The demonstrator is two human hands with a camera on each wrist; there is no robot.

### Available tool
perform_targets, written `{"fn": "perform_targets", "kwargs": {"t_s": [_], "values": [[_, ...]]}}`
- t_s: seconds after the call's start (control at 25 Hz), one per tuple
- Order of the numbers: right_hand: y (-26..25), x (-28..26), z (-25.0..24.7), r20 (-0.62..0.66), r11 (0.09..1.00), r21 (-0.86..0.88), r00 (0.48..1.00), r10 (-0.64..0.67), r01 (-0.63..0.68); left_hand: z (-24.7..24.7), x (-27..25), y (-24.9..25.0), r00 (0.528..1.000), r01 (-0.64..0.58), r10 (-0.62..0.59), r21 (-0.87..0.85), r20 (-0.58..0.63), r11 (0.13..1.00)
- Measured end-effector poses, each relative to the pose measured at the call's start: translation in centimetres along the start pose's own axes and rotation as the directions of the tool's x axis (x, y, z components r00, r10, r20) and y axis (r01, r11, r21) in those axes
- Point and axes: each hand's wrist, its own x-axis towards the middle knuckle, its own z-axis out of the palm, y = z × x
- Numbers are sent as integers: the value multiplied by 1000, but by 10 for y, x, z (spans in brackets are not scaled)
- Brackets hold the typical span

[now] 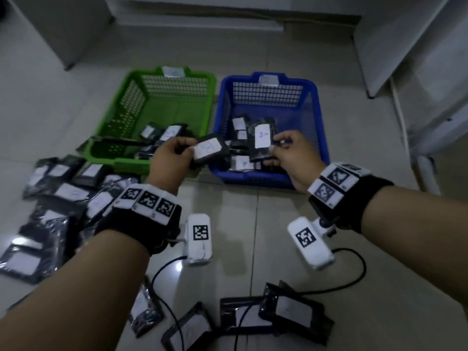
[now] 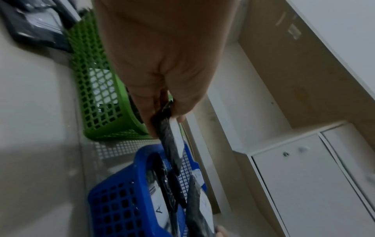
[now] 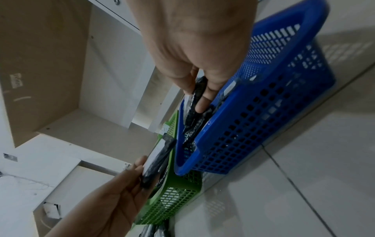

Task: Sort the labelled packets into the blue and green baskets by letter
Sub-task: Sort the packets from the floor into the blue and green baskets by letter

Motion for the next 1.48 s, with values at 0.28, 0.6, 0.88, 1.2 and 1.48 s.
{"fn": "perform_targets", "kwargs": {"t_s": [0.28, 0.6, 0.88, 1.2, 1.48], "values": [[18, 17, 27, 80, 902, -416, 993, -88, 113, -26, 4, -26, 972, -3, 12, 39, -235, 999], [30, -60, -1, 306, 658, -616, 901, -308, 434, -21, -2, -28, 967, -139, 227, 507, -115, 851], [83, -150, -55, 372, 645, -689, 925, -77, 330, 27, -129, -38, 910, -371, 259, 357, 323, 857], [108, -199, -62, 330, 409, -899, 856, 397, 157, 41, -189, -87, 549, -513, -289, 589, 784, 625], [84, -157, -58, 310, 572, -819, 882, 355, 58, 32, -145, -62, 636, -233, -357, 611, 684, 756]]}}
